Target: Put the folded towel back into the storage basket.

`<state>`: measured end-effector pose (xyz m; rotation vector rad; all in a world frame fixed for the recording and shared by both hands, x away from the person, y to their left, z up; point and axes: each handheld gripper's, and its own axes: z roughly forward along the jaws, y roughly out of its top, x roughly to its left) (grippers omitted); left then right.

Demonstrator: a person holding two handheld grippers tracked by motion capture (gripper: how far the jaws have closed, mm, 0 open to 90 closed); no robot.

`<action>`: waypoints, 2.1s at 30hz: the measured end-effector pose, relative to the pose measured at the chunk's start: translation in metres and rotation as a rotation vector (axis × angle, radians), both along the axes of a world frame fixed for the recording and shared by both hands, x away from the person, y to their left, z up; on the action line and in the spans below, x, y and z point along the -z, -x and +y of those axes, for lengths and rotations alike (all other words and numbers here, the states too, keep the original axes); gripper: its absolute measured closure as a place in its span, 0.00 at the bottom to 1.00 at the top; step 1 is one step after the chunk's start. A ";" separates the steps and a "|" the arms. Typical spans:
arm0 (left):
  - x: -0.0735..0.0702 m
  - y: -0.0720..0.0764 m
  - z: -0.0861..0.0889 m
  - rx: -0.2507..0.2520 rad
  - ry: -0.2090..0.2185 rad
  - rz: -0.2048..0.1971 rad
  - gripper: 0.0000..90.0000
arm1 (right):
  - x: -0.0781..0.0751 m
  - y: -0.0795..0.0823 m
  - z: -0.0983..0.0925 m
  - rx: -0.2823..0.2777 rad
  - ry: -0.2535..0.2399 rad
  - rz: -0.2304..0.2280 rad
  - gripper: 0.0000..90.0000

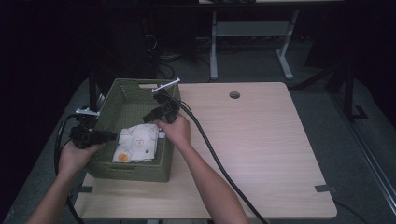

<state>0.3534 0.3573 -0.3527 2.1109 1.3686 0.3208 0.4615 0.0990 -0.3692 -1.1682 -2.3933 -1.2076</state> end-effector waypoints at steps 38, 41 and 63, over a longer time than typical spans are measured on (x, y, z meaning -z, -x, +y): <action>-0.030 0.006 -0.059 0.097 0.106 -0.096 0.60 | -0.040 0.012 -0.104 0.068 -0.107 -0.052 0.56; -0.030 0.003 -0.066 0.105 0.104 -0.094 0.59 | -0.042 0.013 -0.109 0.072 -0.105 -0.062 0.55; -0.033 0.000 -0.140 0.165 0.108 -0.099 0.47 | -0.038 0.023 -0.206 0.147 -0.131 -0.064 0.46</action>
